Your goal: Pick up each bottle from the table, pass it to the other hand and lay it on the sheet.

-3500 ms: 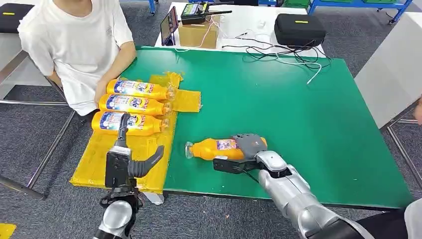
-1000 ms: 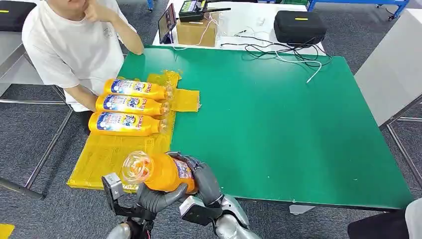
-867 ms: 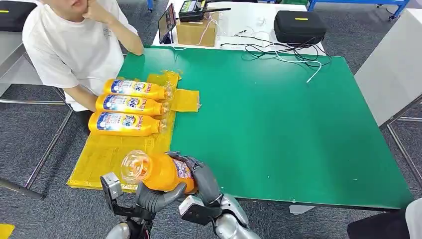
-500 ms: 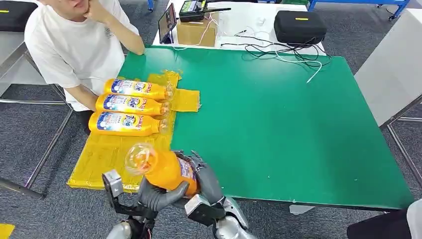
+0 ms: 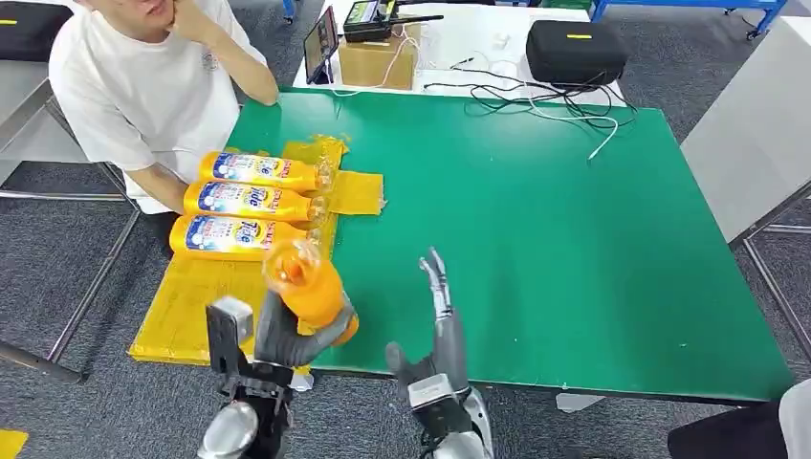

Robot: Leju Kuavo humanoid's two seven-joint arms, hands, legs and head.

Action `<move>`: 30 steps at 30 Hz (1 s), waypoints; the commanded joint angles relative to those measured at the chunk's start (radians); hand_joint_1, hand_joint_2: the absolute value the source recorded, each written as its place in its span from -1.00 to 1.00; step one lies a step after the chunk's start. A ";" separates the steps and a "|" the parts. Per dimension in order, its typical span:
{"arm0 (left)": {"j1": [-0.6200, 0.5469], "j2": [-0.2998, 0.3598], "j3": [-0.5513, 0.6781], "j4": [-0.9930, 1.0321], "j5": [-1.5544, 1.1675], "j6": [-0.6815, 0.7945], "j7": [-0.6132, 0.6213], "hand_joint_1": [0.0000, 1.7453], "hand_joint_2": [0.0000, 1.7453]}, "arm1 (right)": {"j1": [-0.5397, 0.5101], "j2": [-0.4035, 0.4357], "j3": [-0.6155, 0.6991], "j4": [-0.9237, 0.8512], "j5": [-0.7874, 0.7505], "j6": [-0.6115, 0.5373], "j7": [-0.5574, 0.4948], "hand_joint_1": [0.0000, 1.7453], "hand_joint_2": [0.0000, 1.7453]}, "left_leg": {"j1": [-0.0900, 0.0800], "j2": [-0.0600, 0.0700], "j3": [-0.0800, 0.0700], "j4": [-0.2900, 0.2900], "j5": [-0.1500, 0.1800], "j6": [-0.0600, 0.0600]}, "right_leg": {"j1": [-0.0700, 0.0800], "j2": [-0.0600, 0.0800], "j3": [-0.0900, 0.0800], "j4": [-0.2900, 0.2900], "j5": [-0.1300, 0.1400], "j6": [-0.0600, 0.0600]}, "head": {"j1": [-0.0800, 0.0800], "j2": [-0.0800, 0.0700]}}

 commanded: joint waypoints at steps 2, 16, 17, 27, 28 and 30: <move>-0.105 0.056 0.104 0.205 -0.417 0.334 -0.051 1.00 1.00 | 0.039 0.030 -0.189 -0.039 -0.071 0.082 0.000 -1.00 -1.00 | 0.000 -0.002 0.002 -0.001 0.000 -0.001 | 0.000 -0.003 0.002 0.000 -0.001 -0.002 | 0.000 0.000; -0.130 0.109 0.160 0.374 -1.078 0.219 0.196 1.00 1.00 | 0.055 0.048 -0.276 -0.050 -0.117 0.150 0.000 -1.00 -1.00 | 0.000 -0.001 0.005 -0.002 0.000 -0.002 | 0.000 -0.002 0.005 -0.001 -0.001 -0.002 | 0.000 0.000; -0.130 0.109 0.160 0.374 -1.078 0.219 0.196 1.00 1.00 | 0.055 0.048 -0.276 -0.050 -0.117 0.150 0.000 -1.00 -1.00 | 0.000 -0.001 0.005 -0.002 0.000 -0.002 | 0.000 -0.002 0.005 -0.001 -0.001 -0.002 | 0.000 0.000; -0.167 0.116 0.146 0.476 -1.173 0.213 0.167 1.00 1.00 | 0.029 0.054 -0.287 -0.004 -0.127 0.190 0.000 -1.00 -1.00 | 0.000 0.000 0.002 -0.001 0.000 -0.001 | 0.000 -0.001 0.002 0.000 0.000 -0.001 | 0.000 0.000; -0.189 0.126 0.118 0.525 -1.237 0.186 0.179 1.00 1.00 | 0.016 0.056 -0.286 0.009 -0.126 0.199 0.000 -1.00 -1.00 | 0.000 0.000 0.003 -0.001 0.000 -0.001 | 0.000 -0.001 0.003 0.000 -0.001 -0.002 | 0.000 0.000; -0.234 0.125 0.098 0.593 -1.264 0.152 0.173 0.96 1.00 | -0.001 0.058 -0.289 0.019 -0.126 0.216 0.000 -1.00 -1.00 | 0.000 0.000 0.004 -0.002 0.000 -0.001 | 0.000 -0.001 0.003 0.000 -0.001 -0.002 | 0.000 0.000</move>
